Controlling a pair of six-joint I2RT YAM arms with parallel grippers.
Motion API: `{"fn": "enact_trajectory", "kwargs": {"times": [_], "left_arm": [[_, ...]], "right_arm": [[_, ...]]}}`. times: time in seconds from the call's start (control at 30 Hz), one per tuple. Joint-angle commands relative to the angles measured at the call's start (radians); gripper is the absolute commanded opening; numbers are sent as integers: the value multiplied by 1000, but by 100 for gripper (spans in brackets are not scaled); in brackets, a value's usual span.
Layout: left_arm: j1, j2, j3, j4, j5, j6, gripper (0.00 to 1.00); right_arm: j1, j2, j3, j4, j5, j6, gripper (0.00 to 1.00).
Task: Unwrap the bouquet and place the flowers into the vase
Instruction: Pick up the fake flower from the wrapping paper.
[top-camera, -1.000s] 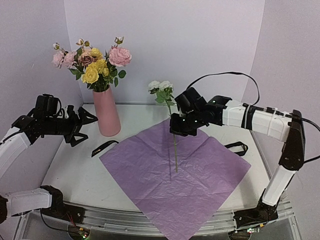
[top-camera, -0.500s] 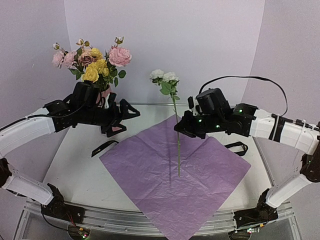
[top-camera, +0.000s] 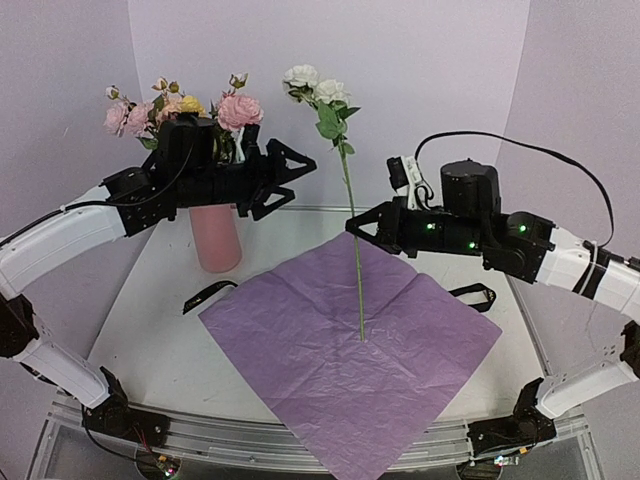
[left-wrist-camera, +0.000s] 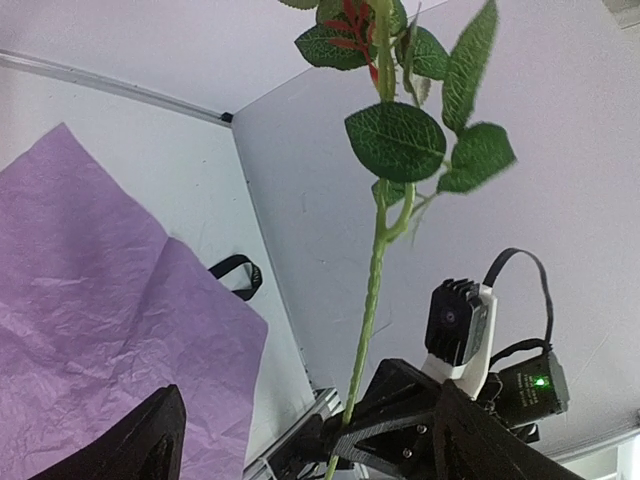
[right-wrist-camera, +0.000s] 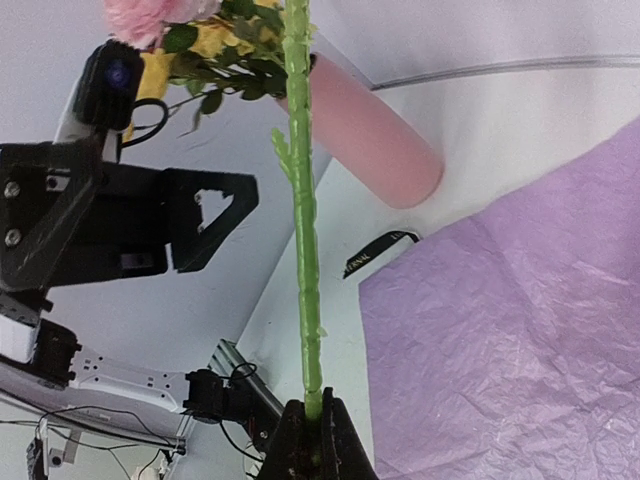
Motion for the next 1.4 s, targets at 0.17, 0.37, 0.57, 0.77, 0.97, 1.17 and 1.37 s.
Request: {"fn": "enact_trajectory", "kwargs": {"times": [0.17,0.37,0.57,0.77,0.97,1.17,1.37], "left_arm": [[-55,34,121,203,-14,28,80],[-58,70,197,238,-54,70,74],[-58,96,234,289,-76,70,56],[-58,109,245,313,-73,47,50],[-58,119,246,330,-57,23,47],[-59,137,245,359,-8,-14,64],[-58,119,224,392,8,-21,69]], "right_arm": [[5,-111,-11,142,-210,-68,0],[6,-135,-7,141,-252,-62,0],[6,-144,3,131,-281,-56,0],[5,-165,-9,120,-305,-57,0],[6,-167,-7,116,-329,-59,0],[6,-160,-9,106,-354,-59,0],[5,-157,-9,100,-366,-57,0]]}}
